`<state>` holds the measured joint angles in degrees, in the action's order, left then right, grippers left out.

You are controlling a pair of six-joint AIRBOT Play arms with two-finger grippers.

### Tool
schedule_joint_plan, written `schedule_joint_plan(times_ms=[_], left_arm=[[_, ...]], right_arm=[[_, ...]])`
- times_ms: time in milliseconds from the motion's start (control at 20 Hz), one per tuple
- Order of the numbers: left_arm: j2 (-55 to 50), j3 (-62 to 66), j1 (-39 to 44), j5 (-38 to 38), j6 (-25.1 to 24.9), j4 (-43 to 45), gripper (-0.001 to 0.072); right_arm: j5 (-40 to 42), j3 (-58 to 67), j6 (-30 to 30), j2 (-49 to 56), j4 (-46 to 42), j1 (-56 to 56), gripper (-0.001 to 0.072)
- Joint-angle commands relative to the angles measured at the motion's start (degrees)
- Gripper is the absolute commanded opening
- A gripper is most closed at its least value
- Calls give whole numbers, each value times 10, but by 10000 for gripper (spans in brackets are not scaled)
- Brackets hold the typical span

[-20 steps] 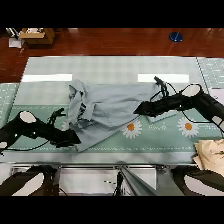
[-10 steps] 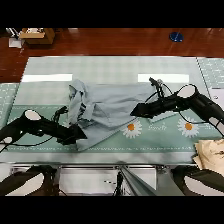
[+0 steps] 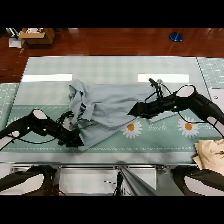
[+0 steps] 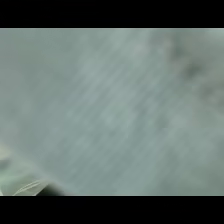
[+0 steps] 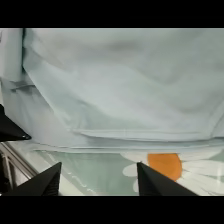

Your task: Fold the shirts.

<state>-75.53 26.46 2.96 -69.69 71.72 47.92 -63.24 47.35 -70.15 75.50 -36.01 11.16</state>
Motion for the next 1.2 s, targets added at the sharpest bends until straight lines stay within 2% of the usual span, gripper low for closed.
schedule_joint_plan(times_ms=[0,150,200,400,800,1000,1150], left_arm=[[-3,2,0,73,-16,0,23],[-2,2,0,71,-21,0,23],[-2,2,0,71,-21,0,23],[-2,2,0,66,-32,0,23],[-1,2,0,61,-46,0,23],[-1,2,0,61,-47,0,23],[-1,2,0,56,-51,0,23]], right_arm=[[2,0,-3,27,43,22,542],[19,0,-10,54,45,85,542],[27,0,-17,61,47,101,580],[35,0,-27,76,77,135,588],[107,0,-112,77,68,168,587],[175,0,-166,86,55,193,586],[195,0,-176,121,56,212,559]])
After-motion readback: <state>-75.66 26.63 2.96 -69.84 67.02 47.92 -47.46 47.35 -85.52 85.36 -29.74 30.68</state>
